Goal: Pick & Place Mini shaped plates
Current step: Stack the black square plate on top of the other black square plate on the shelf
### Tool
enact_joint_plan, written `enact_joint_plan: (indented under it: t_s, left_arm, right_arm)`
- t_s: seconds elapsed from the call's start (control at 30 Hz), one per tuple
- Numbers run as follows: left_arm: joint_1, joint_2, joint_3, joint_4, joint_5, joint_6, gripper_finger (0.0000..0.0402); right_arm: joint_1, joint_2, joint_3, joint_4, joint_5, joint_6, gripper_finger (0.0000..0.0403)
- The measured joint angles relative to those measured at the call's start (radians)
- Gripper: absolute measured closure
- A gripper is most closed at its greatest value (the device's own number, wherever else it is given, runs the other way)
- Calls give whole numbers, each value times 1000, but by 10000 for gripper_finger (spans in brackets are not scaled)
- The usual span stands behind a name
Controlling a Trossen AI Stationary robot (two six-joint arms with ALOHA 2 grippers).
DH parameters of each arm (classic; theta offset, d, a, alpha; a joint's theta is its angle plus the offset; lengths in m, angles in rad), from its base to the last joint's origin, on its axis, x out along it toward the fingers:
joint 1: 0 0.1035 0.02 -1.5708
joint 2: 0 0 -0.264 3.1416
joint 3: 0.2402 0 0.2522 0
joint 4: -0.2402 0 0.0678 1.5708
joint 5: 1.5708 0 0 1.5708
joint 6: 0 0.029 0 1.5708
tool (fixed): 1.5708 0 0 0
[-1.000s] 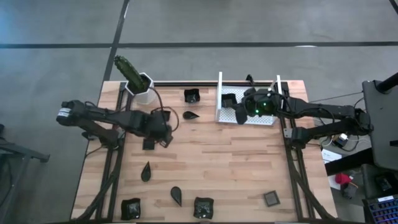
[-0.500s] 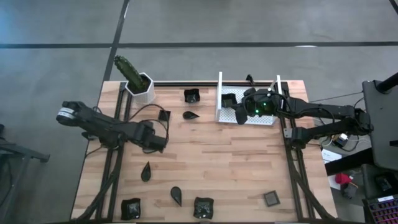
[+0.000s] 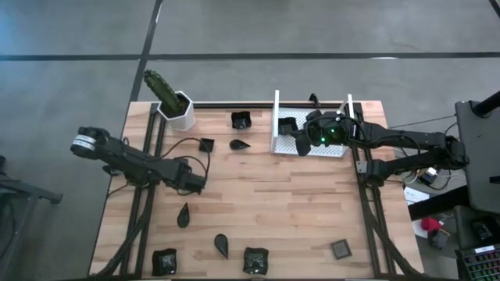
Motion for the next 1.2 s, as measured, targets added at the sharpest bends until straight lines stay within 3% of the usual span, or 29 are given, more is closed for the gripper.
enact_joint_plan:
  t_s: [0.53,0.77,1.2]
  left_arm:
    - [0,-5,-85,167,-13,5,322]
    - [0,-18,-78,164,-21,34,388]
    - [0,-104,24,170,-80,115,401]
  right_arm:
    - [0,0,0,1,3,13,394]
    - [0,0,0,1,3,13,394]
    - [-1,0,0,1,3,6,394]
